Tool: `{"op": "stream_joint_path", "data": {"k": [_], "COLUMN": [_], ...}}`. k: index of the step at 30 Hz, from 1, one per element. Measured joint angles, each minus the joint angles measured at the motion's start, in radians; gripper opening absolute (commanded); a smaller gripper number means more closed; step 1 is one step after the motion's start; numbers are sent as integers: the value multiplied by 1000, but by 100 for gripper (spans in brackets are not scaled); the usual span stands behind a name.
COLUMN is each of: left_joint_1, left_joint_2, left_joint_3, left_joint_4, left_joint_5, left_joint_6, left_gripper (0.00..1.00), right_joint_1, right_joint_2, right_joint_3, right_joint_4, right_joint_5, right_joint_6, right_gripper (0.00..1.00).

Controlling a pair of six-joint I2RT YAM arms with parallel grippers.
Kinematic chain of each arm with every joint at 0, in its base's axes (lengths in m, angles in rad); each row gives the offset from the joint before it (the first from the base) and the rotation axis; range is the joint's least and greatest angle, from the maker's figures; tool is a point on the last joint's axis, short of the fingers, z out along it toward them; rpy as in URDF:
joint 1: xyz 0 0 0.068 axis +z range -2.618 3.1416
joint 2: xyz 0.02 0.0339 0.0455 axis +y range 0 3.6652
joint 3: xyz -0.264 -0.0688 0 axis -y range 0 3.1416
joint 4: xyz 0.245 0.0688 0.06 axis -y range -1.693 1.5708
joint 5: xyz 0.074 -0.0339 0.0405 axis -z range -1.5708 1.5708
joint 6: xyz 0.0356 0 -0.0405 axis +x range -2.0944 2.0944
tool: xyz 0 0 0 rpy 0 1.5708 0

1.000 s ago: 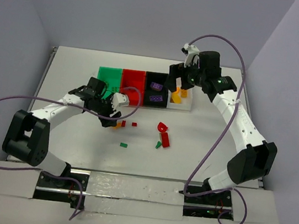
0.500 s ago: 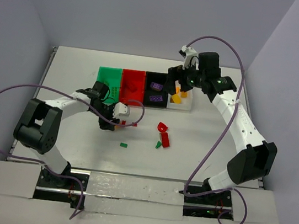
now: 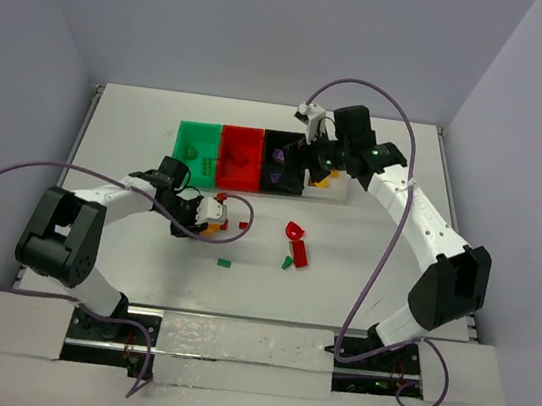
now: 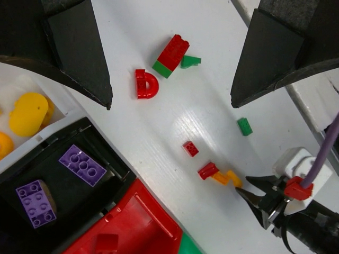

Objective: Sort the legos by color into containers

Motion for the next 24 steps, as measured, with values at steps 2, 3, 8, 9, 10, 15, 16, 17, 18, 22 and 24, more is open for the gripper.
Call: {"op": "stream_joint_path", "data": {"k": [2, 3, 8, 9, 10, 15, 16, 17, 18, 22, 24], "left_joint_1": [1, 1, 1, 1, 1, 1, 1, 1, 1, 1, 1], "left_joint_2": [-26, -36, -60, -61, -61, -60, -58, -55, -52, -45, -44], "left_joint_3": [-20, -26, -40, -40, -40, -40, -40, -40, -40, -40, -39], "left_joint_4": [10, 13, 40, 47, 53, 70, 71, 72, 73, 79, 82], "left_joint_5": [0, 1, 5, 7, 9, 23, 24, 26, 27, 33, 42], "left_joint_6": [11, 15, 17, 13, 6, -38, -46, -52, -57, -80, -92], "left_gripper": [33, 32, 35, 40, 42, 43, 41, 40, 38, 25, 19], "right_joint_1": [5, 5, 6, 7, 7, 8, 8, 8, 8, 8, 8], "right_joint_2": [11, 15, 25, 26, 26, 26, 26, 26, 26, 26, 26], "right_joint_3": [0, 0, 0, 0, 0, -4, -4, -4, -4, -5, -7], "right_joint_4": [-3, -4, -4, -4, -4, -4, -5, -5, -5, -5, -4], "right_joint_5": [-2, -2, -2, -2, -2, -2, -2, -1, -1, 2, 3], "right_joint_6": [-3, -4, -7, -7, -7, -7, -7, -7, -7, -7, -7], "right_gripper": [99, 99, 99, 99, 99, 99, 99, 99, 99, 99, 99]}}
